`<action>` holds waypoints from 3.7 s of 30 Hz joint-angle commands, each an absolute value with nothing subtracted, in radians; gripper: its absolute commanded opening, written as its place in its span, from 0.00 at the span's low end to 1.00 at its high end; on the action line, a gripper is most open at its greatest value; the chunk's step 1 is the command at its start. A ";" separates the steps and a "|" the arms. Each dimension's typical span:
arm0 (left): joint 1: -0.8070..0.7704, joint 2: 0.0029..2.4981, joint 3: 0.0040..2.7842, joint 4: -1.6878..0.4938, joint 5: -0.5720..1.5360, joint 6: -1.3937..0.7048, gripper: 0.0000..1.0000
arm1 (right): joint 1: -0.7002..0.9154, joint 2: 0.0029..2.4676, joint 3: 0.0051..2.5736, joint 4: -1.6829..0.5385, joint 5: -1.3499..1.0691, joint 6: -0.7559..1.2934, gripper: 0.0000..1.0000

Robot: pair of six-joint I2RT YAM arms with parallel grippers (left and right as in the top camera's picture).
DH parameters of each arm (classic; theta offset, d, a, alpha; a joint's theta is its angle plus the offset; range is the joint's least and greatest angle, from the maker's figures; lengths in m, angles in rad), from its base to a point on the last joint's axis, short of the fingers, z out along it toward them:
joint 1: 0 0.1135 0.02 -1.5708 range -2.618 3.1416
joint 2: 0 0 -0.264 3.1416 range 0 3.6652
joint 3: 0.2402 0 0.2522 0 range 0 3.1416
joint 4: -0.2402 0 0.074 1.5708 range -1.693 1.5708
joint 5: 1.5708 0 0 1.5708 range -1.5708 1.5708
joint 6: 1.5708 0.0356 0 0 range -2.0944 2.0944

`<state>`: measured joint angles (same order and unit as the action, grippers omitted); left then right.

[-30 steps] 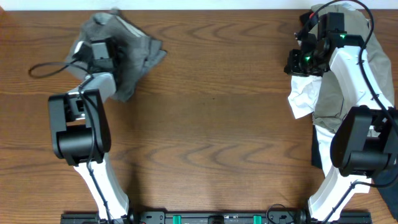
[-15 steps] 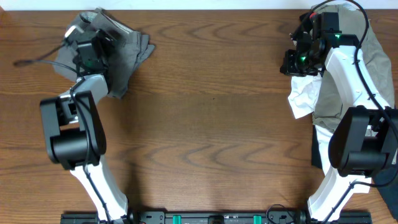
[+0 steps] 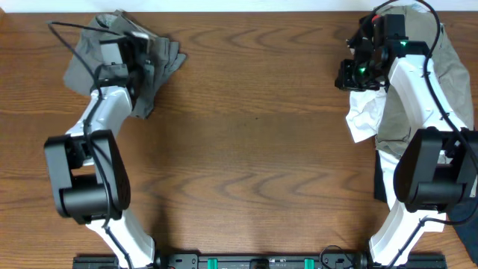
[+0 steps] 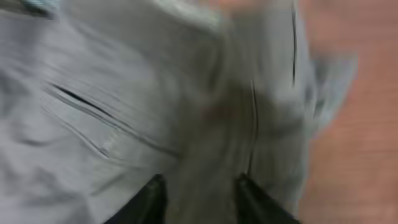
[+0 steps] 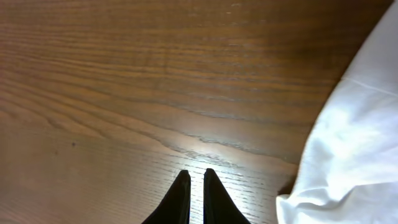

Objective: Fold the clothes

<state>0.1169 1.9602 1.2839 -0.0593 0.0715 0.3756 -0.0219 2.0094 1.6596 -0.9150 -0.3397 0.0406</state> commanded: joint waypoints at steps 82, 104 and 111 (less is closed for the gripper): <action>0.069 1.408 1.293 -0.247 0.010 0.131 0.98 | 0.037 1.461 1.979 -1.037 -0.364 -0.155 0.99; 0.069 1.408 1.293 -0.247 0.010 0.131 0.98 | 0.029 1.218 1.885 -1.015 -0.241 -0.155 0.99; 0.069 1.408 1.293 -0.247 0.010 0.131 0.98 | 0.029 0.993 1.433 -0.641 -0.198 -0.154 0.99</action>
<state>0.0692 1.4117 1.2884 -0.2466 0.0189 0.1131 0.0338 1.0752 1.5658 -0.7109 -0.2276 -0.1440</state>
